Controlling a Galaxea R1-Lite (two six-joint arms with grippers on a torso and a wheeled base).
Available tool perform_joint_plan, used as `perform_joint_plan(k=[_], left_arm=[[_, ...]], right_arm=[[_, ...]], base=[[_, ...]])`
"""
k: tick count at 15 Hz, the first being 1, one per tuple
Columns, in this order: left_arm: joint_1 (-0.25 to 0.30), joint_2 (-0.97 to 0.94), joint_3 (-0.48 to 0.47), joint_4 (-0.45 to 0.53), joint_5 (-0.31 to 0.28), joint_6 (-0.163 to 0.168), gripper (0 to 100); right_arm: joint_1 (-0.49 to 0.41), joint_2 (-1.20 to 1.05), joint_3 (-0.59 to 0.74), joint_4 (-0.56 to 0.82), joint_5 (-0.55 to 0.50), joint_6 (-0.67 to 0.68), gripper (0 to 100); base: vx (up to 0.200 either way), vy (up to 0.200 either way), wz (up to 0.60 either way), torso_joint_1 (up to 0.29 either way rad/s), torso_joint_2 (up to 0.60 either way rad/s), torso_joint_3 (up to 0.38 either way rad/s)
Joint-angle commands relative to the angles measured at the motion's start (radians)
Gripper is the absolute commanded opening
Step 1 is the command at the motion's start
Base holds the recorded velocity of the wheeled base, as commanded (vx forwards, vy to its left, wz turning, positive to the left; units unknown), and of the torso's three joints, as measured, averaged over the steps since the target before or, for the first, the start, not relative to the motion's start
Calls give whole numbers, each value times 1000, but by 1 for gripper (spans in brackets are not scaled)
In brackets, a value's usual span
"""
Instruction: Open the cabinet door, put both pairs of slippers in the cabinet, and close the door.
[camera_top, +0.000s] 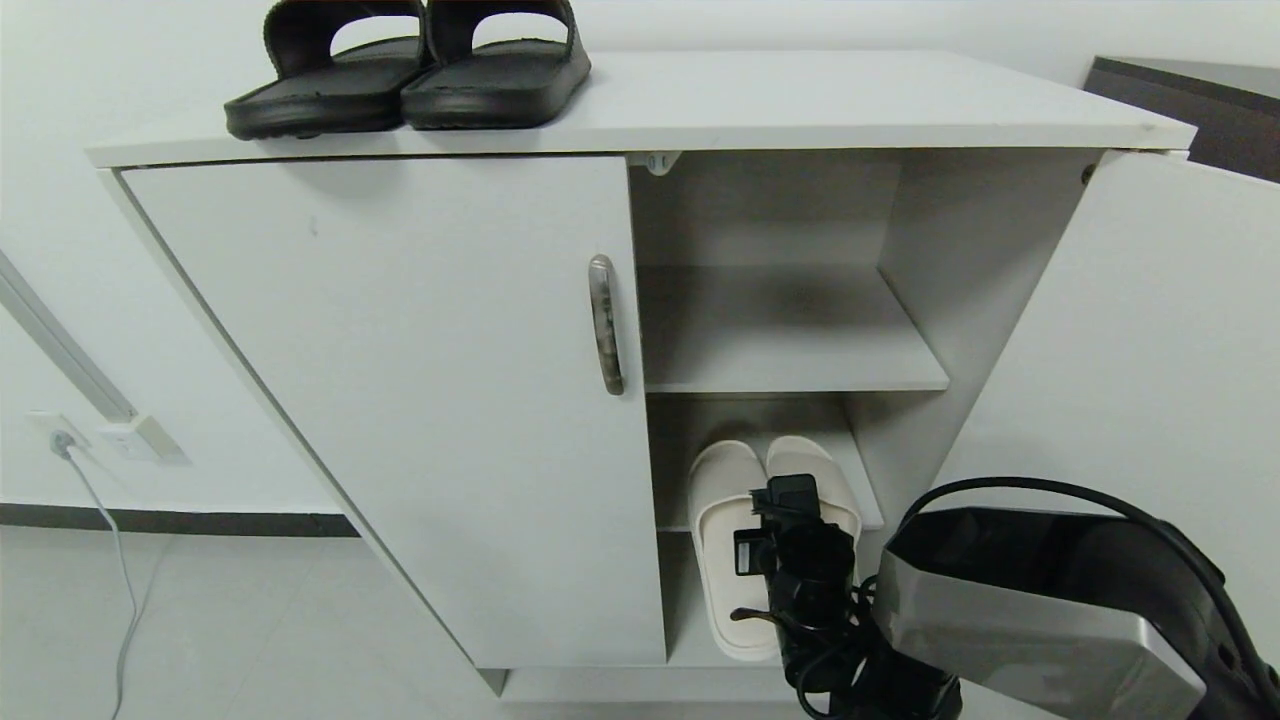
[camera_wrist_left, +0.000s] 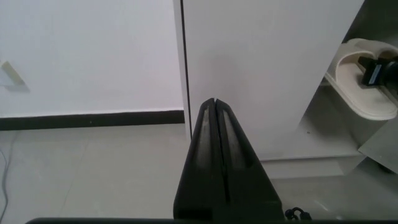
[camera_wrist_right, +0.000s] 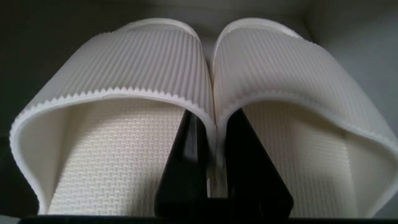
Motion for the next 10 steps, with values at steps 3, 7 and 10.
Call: perform_joint_plan(k=[3, 7, 10], left_arm=[[0, 0, 0, 1, 2, 0, 0], [0, 0, 0, -1, 6, 1, 0], [0, 0, 0, -1, 6, 0, 0]], right_arm=[[-48, 3, -184, 201, 72, 14, 0], [-77, 26, -389, 478, 80, 81, 0], [-111, 75, -504, 516, 83, 77, 0]], base=[[0, 0, 0, 0, 0, 0], [0, 0, 0, 0, 0, 0], [0, 0, 0, 0, 0, 0]])
